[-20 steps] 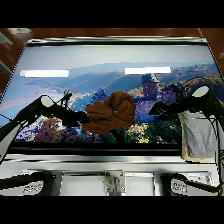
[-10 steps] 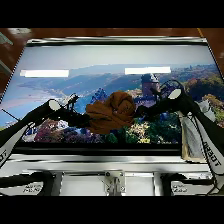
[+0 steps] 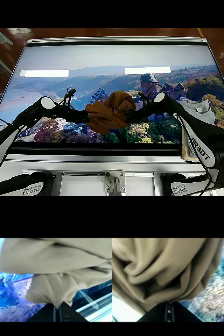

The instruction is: Fold the shirts.

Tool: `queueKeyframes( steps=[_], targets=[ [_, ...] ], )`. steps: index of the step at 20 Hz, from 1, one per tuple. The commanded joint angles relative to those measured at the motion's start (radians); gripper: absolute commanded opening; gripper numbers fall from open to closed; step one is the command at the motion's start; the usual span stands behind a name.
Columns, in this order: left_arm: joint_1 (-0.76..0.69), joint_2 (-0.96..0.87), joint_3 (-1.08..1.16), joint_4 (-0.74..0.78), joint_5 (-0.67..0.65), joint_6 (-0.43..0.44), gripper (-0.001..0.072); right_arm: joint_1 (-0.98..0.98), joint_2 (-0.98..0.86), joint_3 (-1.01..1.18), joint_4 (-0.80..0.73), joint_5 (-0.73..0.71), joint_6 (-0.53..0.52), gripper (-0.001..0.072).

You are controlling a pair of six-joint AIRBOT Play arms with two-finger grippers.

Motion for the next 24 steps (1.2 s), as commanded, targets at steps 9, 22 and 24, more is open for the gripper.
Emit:
queueKeyframes(
  steps=[9,22,24],
  targets=[
    [0.011,0.496,0.59,0.419,0.003,-0.263,0.0042,-0.175,0.527,0.545,-0.047,0.027,-0.081,0.0072],
    [0.008,0.657,0.489,0.596,-0.583,-0.307,0.0042,-0.177,0.735,0.655,-0.185,0.226,0.057,0.0072],
    [-0.008,0.692,0.343,0.587,-0.58,-0.362,0.0042,-0.177,0.687,0.655,-0.145,0.246,0.057,0.0072]
  ],
)
